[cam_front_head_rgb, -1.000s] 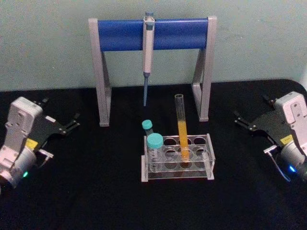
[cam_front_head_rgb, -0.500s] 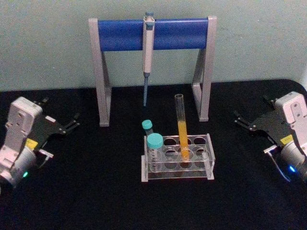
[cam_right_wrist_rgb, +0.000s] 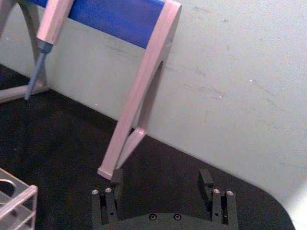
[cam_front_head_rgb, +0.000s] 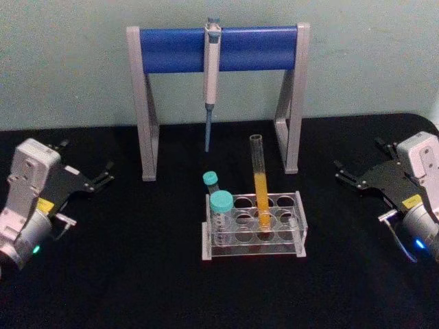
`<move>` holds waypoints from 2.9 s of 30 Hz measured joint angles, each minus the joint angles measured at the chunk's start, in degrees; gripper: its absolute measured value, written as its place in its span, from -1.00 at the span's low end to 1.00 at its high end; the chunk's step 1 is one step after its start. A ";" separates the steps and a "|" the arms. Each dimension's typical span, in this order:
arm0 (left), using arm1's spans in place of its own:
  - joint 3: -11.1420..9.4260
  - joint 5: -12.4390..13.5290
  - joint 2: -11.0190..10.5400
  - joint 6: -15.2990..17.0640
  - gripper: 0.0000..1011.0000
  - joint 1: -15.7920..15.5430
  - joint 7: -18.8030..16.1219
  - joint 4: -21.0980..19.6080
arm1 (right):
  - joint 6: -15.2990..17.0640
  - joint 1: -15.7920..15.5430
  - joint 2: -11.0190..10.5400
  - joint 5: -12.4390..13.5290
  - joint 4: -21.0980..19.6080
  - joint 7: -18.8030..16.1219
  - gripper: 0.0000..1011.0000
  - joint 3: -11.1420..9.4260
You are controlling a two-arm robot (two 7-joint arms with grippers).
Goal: Pick up the test tube from the test tube rack, shake it, then place it back into the test tube rack.
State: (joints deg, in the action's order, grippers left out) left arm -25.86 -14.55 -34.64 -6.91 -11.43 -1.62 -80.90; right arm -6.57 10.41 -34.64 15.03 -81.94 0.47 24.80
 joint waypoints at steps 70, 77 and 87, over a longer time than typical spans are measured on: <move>0.00 0.00 0.00 0.00 0.98 0.00 0.00 0.00 | 19.51 7.83 9.65 8.59 -1.07 -25.28 0.98 2.22; 0.00 0.00 0.00 0.00 0.98 0.00 0.00 0.00 | 19.41 7.81 9.67 8.52 -1.13 -25.27 0.98 2.18; -0.01 0.00 0.00 0.00 0.98 0.00 0.00 0.00 | 19.42 7.76 9.64 8.60 -1.16 -25.23 0.85 2.16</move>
State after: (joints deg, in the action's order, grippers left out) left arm -25.87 -14.55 -34.65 -6.91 -11.43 -1.62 -80.90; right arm 12.84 18.17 -25.00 23.63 -83.10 -24.77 26.97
